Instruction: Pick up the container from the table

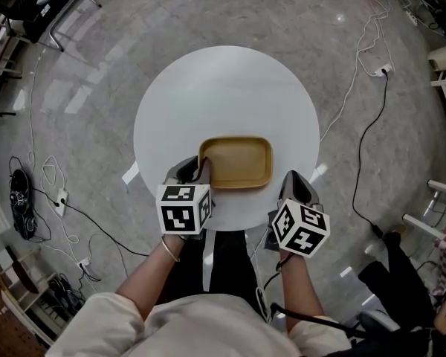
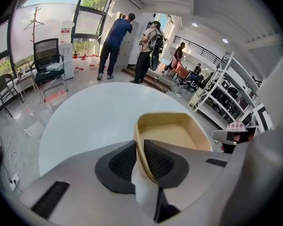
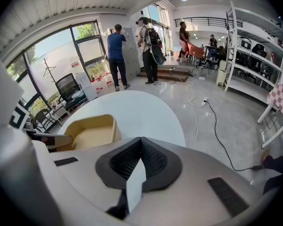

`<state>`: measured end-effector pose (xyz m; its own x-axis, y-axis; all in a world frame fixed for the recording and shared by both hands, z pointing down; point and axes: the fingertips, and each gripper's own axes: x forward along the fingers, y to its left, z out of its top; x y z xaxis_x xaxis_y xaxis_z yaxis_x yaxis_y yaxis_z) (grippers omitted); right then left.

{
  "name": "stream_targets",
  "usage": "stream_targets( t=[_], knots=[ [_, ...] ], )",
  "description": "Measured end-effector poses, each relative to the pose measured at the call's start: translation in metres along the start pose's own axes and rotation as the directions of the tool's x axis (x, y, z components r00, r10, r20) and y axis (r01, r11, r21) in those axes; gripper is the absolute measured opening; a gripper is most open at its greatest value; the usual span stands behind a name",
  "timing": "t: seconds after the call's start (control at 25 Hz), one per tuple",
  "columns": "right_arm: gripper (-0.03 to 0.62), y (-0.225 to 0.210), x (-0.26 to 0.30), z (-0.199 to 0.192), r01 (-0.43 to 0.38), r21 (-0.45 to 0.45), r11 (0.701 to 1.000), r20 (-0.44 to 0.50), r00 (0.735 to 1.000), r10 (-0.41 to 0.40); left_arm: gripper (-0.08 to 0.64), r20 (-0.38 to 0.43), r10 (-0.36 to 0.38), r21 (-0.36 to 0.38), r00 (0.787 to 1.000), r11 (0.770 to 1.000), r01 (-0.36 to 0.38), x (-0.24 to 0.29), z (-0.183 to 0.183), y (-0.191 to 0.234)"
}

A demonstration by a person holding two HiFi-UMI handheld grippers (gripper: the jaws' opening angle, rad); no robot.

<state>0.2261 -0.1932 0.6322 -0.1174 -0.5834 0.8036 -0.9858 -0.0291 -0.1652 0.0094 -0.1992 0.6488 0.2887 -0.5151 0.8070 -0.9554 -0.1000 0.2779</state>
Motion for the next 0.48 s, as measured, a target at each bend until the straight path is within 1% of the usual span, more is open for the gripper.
stream_targets(
  t=[0.24,0.48],
  knots=[
    [0.025,-0.0025,-0.0006,-0.0020,0.004,0.008,1.000,-0.001,1.000,-0.004,0.040,-0.005,0.020,-0.010,1.000,1.000,-0.020,-0.0004,0.0009,0.0014],
    [0.025,-0.0047,0.0013,0.0001,0.008,0.014,1.000,0.001,1.000,-0.008,0.037,-0.007,0.028,-0.013,1.000,1.000,-0.028,0.0001,0.0032,0.0029]
  ],
)
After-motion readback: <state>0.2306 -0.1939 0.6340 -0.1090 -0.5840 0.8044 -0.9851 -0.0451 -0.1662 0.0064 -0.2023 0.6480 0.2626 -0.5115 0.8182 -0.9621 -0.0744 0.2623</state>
